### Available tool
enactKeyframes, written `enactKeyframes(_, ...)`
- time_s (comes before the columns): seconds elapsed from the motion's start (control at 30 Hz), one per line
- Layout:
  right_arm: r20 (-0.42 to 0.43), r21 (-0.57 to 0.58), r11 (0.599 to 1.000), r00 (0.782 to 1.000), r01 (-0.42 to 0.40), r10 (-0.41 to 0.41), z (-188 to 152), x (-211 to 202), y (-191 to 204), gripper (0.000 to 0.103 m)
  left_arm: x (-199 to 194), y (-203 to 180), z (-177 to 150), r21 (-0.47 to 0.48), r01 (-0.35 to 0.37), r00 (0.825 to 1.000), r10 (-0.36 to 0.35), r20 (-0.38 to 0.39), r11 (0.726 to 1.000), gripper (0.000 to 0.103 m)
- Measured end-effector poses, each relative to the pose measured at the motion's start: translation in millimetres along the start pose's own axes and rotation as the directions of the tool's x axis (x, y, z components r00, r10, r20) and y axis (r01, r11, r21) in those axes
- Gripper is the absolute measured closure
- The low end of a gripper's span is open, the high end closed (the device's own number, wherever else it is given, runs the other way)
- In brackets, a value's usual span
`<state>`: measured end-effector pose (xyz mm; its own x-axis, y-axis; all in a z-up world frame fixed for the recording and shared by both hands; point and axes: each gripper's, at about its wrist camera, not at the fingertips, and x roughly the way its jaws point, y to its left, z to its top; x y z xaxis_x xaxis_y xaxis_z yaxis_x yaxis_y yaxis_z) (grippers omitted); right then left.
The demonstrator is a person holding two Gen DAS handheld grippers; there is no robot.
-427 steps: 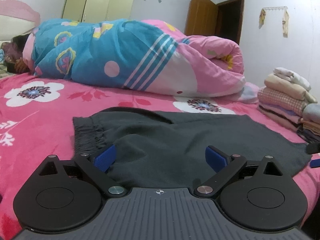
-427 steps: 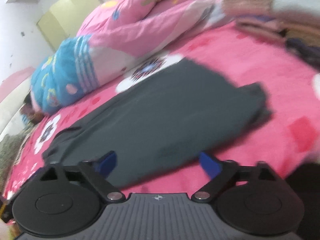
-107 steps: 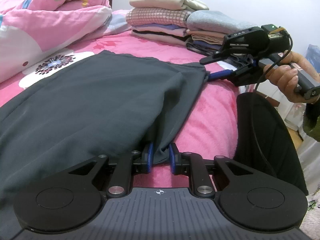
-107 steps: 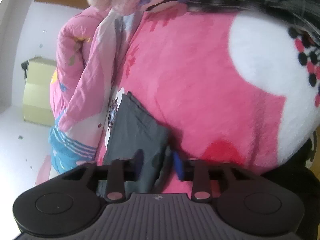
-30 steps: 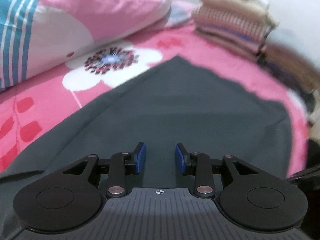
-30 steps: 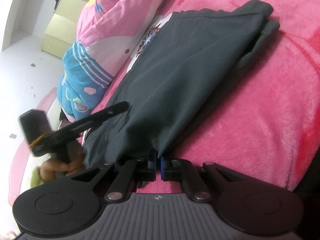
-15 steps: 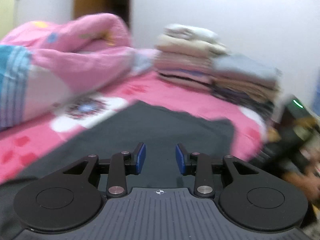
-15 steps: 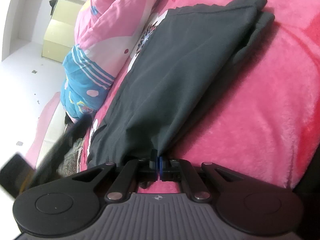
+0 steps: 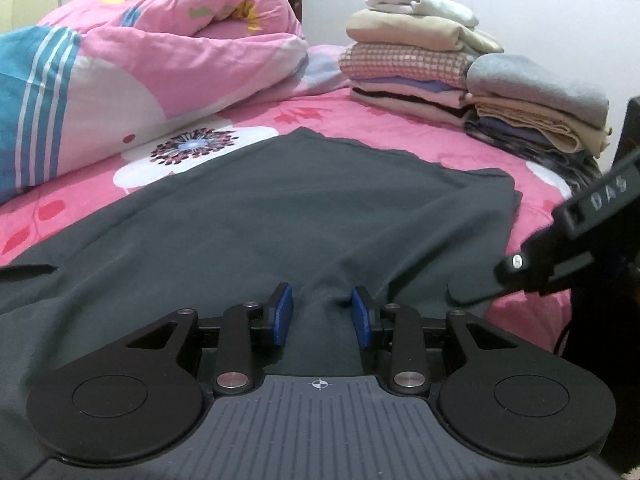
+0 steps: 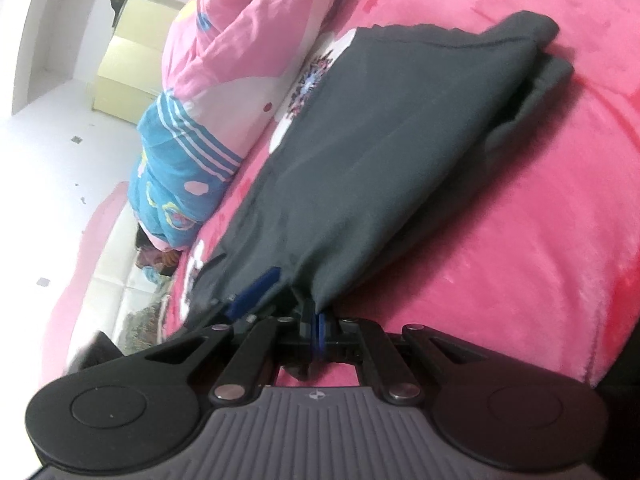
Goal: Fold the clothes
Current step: 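Grasp the folded trouser edge with the right tool, then grasp the trouser edge with the left tool beside the right tool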
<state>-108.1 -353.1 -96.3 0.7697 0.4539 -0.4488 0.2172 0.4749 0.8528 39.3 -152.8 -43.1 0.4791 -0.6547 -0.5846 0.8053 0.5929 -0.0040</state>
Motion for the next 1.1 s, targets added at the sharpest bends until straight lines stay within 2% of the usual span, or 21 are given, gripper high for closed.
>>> enactKeyframes(0.27,-0.032,0.113,0.990,0.995,-0.090,0.094,28.9,19.1,-5.3,0.102,1.6,8.8,-2.7,-0.008,0.056,0.998,-0.056,0.008,0.998,0.070)
enactKeyframes(0.43,-0.056,0.208,0.971,0.990,-0.113,0.127,45.4,39.9,-14.3,0.102,-3.0,22.3,-3.5,-0.097,0.083,0.996,-0.081,0.023,0.992,0.069)
enactKeyframes(0.57,-0.062,0.252,0.960,0.988,-0.123,0.143,54.2,50.1,-16.8,0.102,-17.5,33.5,-1.8,-0.160,0.063,0.996,-0.052,0.074,0.985,0.065)
enactKeyframes(0.67,-0.065,0.296,0.947,0.986,-0.127,0.153,59.3,58.7,-22.2,0.102,-31.6,37.7,0.1,-0.194,0.077,0.991,-0.053,0.126,0.978,0.065)
enactKeyframes(0.77,-0.067,0.327,0.937,0.986,-0.125,0.155,63.3,67.2,-26.2,0.102,-43.0,32.0,2.4,-0.170,0.150,0.978,-0.121,0.172,0.974,0.064)
enactKeyframes(0.83,-0.069,0.342,0.932,0.985,-0.122,0.155,65.1,71.3,-28.8,0.102,-44.2,23.9,4.0,-0.132,0.193,0.970,-0.168,0.177,0.972,0.059)
enactKeyframes(0.87,-0.071,0.345,0.931,0.985,-0.122,0.156,65.9,71.7,-29.9,0.101,-41.9,19.2,4.5,-0.115,0.195,0.970,-0.174,0.169,0.974,0.057)
enactKeyframes(1.03,-0.067,0.349,0.930,0.986,-0.118,0.150,68.5,77.5,-31.0,0.100,-17.9,2.9,7.5,-0.056,0.123,0.987,-0.116,0.113,0.991,0.058)
enactKeyframes(1.1,-0.065,0.337,0.934,0.987,-0.117,0.147,69.3,77.6,-30.0,0.100,-10.1,2.0,9.4,-0.071,0.107,0.991,-0.101,0.089,0.992,0.065)
